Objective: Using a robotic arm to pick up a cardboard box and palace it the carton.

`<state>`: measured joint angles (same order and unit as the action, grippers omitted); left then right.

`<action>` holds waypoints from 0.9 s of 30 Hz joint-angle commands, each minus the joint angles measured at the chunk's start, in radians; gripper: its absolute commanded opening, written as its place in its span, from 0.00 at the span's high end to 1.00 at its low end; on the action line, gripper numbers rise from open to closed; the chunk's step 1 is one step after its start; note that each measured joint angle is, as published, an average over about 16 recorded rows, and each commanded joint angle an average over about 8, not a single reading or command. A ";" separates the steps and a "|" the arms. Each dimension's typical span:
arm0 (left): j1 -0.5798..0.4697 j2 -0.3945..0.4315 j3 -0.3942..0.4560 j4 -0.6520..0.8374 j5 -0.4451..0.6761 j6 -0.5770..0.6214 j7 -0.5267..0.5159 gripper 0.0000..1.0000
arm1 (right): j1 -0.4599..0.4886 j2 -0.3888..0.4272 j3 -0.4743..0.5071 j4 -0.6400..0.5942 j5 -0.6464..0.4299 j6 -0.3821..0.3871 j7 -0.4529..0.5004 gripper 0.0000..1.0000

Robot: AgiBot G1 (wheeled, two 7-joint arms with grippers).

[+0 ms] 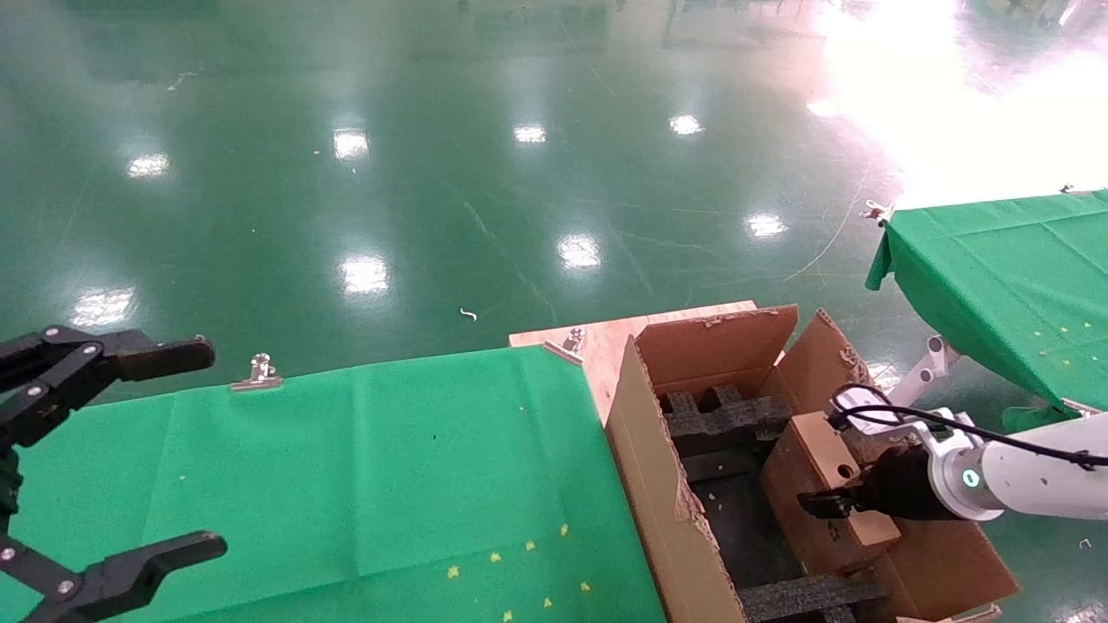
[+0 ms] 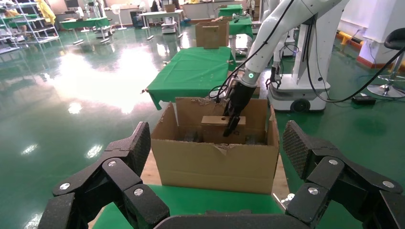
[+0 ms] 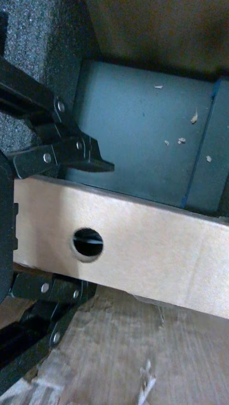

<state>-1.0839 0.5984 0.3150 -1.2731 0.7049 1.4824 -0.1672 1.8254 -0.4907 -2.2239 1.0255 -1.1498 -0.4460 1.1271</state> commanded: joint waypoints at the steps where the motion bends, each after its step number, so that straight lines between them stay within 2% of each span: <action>1: 0.000 0.000 0.000 0.000 0.000 0.000 0.000 0.00 | 0.005 0.004 -0.002 0.005 -0.004 -0.002 0.001 0.00; 10: 0.000 0.000 0.000 0.000 0.000 0.000 0.000 0.00 | 0.051 0.018 -0.001 0.018 -0.030 -0.002 0.006 0.00; 17: 0.000 0.000 0.001 0.000 0.000 0.000 0.000 0.00 | 0.126 0.033 0.017 0.048 -0.056 -0.003 0.002 0.00; 23: 0.000 0.000 0.001 0.000 -0.001 0.000 0.000 0.00 | 0.228 0.055 0.067 0.126 -0.055 -0.001 -0.015 0.00; 27: 0.000 0.000 0.001 0.000 -0.001 0.000 0.000 0.00 | 0.295 0.084 0.123 0.217 -0.017 -0.007 -0.047 0.00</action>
<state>-1.0841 0.5981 0.3159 -1.2731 0.7043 1.4820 -0.1667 2.1085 -0.4095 -2.0938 1.2362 -1.1419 -0.4666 1.0689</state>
